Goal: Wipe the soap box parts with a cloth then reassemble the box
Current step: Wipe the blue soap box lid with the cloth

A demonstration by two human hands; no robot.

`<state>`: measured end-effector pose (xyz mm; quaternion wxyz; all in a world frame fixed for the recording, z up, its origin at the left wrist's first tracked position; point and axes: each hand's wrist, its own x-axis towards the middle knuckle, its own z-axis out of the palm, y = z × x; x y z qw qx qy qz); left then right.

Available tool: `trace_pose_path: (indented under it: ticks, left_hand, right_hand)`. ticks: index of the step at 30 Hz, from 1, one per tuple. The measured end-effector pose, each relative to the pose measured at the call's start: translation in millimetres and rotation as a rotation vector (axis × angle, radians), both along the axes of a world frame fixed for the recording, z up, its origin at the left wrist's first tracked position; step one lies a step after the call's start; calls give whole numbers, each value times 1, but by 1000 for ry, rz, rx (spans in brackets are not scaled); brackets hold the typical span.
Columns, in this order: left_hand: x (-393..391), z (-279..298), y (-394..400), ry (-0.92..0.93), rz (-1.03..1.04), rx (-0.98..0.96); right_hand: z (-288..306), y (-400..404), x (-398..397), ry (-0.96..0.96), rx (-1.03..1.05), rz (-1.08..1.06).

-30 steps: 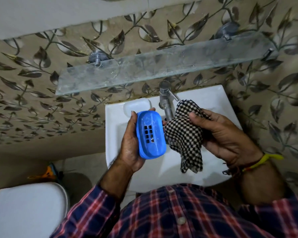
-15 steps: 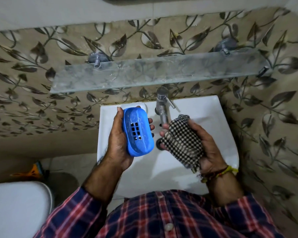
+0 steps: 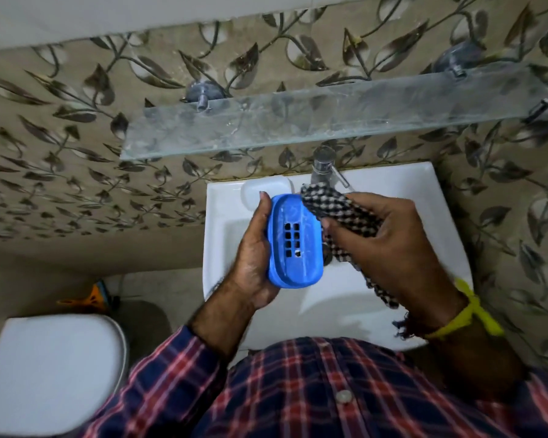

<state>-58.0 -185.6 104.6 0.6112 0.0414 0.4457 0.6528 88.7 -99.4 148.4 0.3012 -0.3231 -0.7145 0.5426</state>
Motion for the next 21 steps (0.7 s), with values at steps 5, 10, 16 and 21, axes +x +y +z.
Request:
trace_pose_path:
  ticks: [5, 10, 16, 21]
  left_hand:
    - [13, 4, 5, 15, -46, 38]
    - [13, 7, 6, -7, -31, 53]
    - [13, 10, 3, -7, -9, 64]
    - [19, 11, 4, 74, -18, 79]
  right_hand:
    - [12, -20, -20, -458, 508, -214]
    - [6, -36, -22, -580, 707, -82]
    - [15, -35, -12, -582, 724, -160]
    - [19, -31, -20, -616, 691, -138]
